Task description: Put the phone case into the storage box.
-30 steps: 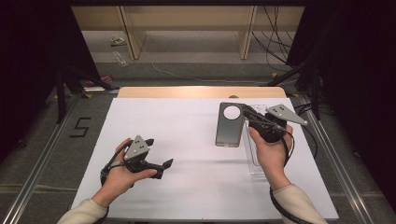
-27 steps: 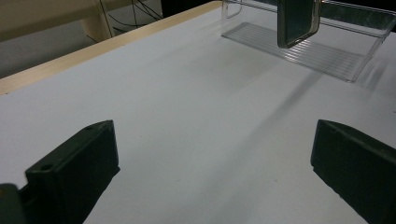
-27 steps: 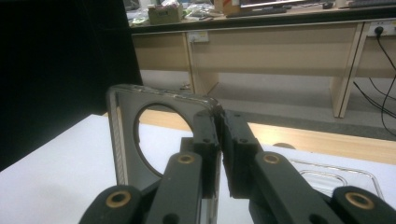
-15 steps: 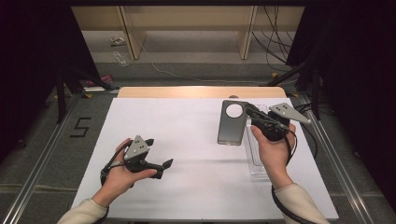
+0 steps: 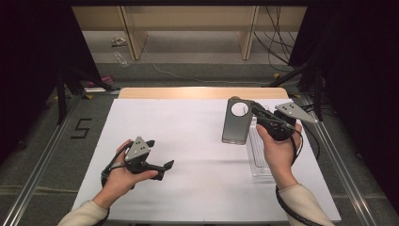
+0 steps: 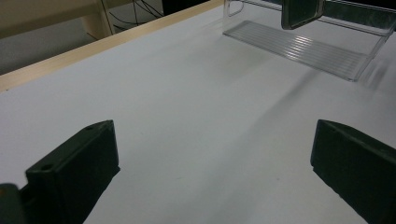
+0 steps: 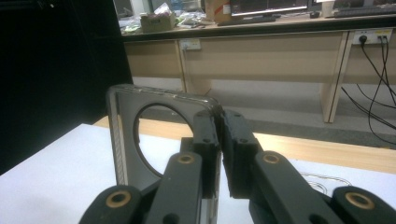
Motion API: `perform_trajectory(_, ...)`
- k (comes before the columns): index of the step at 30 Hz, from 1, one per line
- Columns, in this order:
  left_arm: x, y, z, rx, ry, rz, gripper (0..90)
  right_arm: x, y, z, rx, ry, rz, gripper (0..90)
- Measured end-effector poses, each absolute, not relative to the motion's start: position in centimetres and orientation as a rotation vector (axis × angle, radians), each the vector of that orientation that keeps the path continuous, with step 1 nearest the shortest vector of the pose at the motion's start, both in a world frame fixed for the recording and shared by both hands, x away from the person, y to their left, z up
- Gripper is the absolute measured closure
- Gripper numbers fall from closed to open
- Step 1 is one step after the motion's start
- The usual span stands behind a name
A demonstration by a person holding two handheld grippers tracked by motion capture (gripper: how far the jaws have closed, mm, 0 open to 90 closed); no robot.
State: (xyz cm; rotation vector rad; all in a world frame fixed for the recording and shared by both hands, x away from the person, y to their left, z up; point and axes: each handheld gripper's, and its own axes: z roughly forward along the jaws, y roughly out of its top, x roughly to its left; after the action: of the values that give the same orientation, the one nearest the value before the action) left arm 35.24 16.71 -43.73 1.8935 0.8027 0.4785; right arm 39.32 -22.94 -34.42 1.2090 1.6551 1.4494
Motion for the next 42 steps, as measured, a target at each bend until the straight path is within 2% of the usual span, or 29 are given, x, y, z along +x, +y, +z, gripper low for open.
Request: perform_trajectory(42, 35.3, 16.7, -43.8, 1.892, 0.813, 0.477, 0.9, 39.3, -24.4, -33.3, 1.211, 1.586, 1.444, 85.0)
